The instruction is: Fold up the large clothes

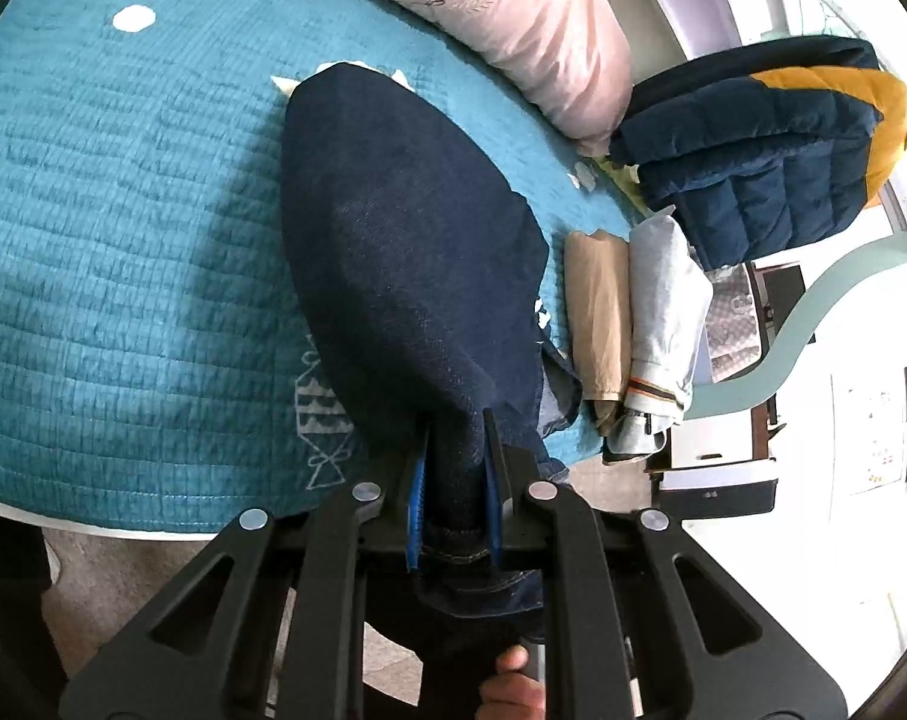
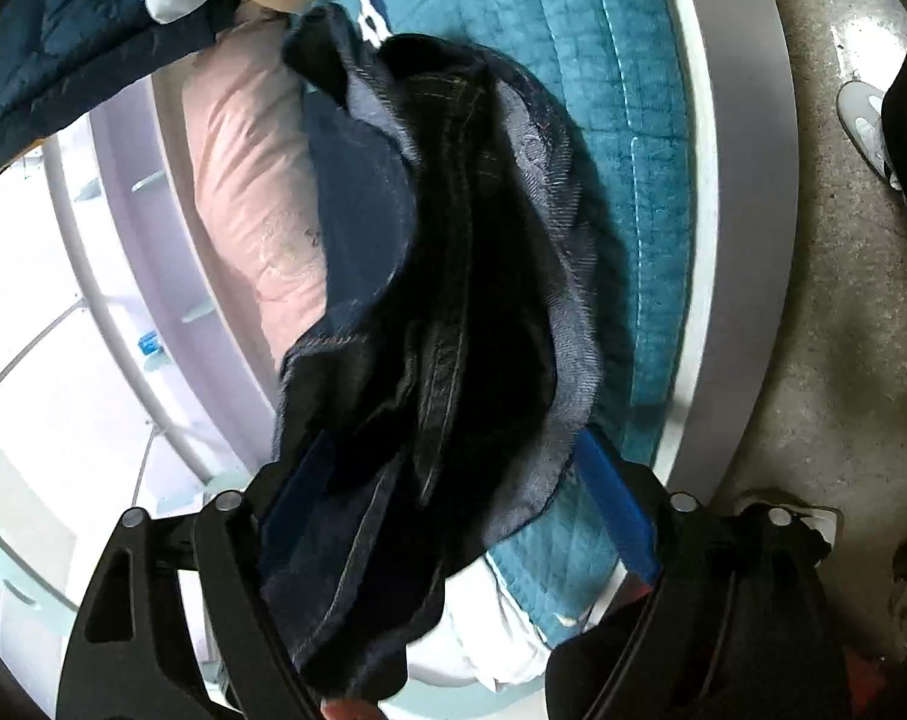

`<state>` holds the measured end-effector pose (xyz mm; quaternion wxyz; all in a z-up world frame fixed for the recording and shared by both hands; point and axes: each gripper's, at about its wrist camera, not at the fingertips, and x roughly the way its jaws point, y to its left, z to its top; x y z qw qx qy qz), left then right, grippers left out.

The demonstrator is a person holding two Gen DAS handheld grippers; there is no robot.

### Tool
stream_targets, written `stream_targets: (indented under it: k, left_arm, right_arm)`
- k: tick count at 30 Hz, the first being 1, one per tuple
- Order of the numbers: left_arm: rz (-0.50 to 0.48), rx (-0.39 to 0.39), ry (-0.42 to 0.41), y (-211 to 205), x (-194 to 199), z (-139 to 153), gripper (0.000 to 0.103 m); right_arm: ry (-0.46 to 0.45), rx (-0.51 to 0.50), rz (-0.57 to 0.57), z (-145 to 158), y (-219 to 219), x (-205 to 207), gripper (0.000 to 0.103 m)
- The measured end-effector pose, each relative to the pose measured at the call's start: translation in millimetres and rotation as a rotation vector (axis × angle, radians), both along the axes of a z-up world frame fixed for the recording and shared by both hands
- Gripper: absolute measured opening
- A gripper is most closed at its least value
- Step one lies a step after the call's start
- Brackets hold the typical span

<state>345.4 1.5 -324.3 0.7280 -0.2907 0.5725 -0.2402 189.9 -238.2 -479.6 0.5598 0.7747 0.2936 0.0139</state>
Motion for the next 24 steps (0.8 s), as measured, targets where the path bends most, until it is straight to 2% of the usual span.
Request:
stream_targets:
  k: [2, 7, 10, 12, 14, 16, 17, 20, 24]
  left_arm:
    - [-0.005, -0.001, -0.001, 0.4, -0.2, -1.2, 0.015]
    - [-0.010, -0.008, 0.004, 0.1, 2.0, -4.2, 0.015]
    - [-0.013, -0.011, 0.006, -0.3, 3.3, -5.8, 0.015]
    - [-0.015, -0.009, 0.007, -0.5, 3.1, -7.2, 0.015]
    - [-0.020, -0.005, 0.006, -0.4, 2.0, -8.8, 0.015]
    - [-0.019, -0.006, 0.011, 0.9, 0.7, -11.5, 0.015]
    - [-0.021, -0.007, 0.011, 1.3, 0.1, -12.8, 0.015]
    - [-0.024, -0.004, 0.017, 2.3, -1.9, -18.1, 0.015]
    - [-0.017, -0.015, 0.039, 5.3, -2.6, -24.3, 0.015]
  right_arm:
    - [-0.021, 0.038, -0.024, -6.0, 1.8, -0.4, 0.084]
    - [-0.041, 0.036, -0.035, -10.4, 7.1, -4.0, 0.084]
    - [-0.008, 0.032, -0.043, -20.4, 10.9, -14.5, 0.084]
    - [0.004, 0.073, -0.071, -32.3, 12.7, -18.9, 0.084]
    - [-0.062, 0.126, -0.105, -38.0, 9.4, -19.3, 0.084]
    - [-0.115, 0.134, -0.119, -36.8, 4.4, -15.8, 0.085]
    - [-0.131, 0.130, -0.121, -36.0, 2.8, -15.4, 0.089]
    - [-0.147, 0.172, -0.126, -41.9, 1.8, -14.1, 0.091]
    - [-0.169, 0.176, -0.142, -44.4, 4.1, -30.4, 0.091]
